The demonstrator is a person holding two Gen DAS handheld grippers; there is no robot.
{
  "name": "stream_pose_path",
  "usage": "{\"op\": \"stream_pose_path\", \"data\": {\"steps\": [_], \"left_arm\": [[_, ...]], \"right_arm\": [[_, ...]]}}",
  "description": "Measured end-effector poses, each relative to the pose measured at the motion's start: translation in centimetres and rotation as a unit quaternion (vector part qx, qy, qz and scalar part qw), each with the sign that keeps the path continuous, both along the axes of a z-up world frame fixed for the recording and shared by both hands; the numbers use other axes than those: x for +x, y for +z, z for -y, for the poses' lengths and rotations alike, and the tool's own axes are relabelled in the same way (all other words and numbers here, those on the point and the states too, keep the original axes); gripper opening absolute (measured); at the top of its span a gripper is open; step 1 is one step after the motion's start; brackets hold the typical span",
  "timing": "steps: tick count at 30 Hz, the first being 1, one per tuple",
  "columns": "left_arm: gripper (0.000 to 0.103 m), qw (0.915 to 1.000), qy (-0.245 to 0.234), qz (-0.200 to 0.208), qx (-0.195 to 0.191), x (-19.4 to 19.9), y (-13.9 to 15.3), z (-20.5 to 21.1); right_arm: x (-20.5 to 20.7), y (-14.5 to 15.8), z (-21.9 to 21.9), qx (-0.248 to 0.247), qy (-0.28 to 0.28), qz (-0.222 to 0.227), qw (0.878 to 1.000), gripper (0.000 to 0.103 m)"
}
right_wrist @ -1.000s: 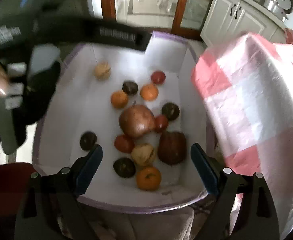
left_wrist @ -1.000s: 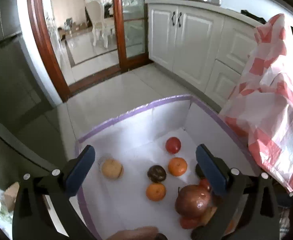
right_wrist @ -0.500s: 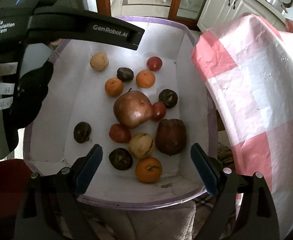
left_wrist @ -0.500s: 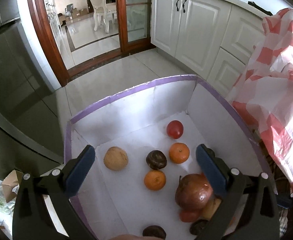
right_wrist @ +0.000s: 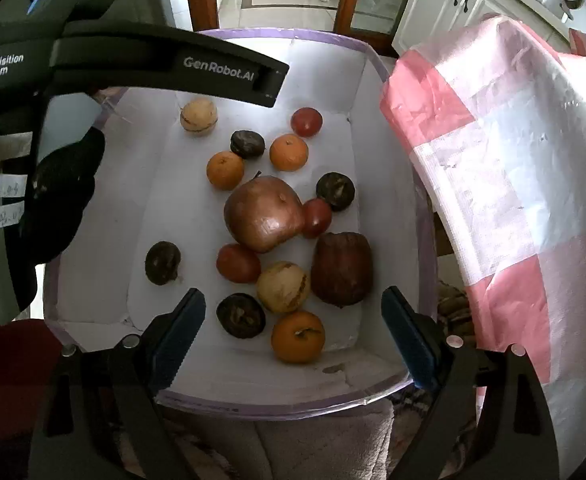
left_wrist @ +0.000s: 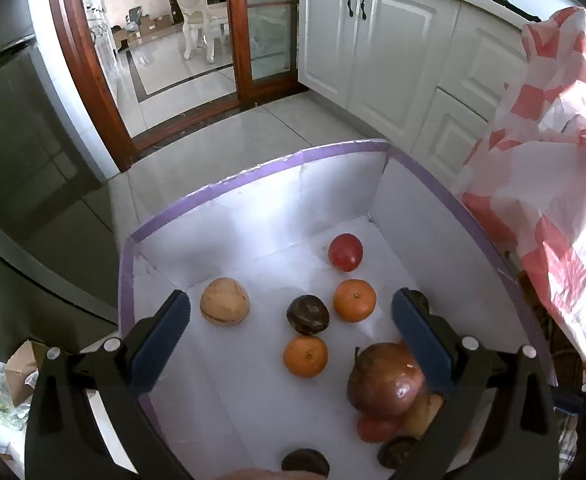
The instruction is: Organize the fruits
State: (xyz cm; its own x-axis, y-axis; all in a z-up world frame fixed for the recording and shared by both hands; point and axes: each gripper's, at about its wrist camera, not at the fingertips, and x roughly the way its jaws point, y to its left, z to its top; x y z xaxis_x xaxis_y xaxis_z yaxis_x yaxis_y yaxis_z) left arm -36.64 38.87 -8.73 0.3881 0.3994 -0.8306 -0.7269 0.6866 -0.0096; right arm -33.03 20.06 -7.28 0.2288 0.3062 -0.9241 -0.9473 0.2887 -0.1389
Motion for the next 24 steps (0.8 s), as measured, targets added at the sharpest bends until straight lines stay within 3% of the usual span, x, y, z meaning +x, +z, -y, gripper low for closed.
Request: {"op": "stream_pose_path", "data": {"steps": [24], "left_arm": [[0.101,0.9999,-0.009,-0.003,-0.007,0.4,-0.3,-0.9]], "right_arm": [[0.2,-0.3,0.0,-0.005,-0.01,-0.007,1.0,0.087]]}}
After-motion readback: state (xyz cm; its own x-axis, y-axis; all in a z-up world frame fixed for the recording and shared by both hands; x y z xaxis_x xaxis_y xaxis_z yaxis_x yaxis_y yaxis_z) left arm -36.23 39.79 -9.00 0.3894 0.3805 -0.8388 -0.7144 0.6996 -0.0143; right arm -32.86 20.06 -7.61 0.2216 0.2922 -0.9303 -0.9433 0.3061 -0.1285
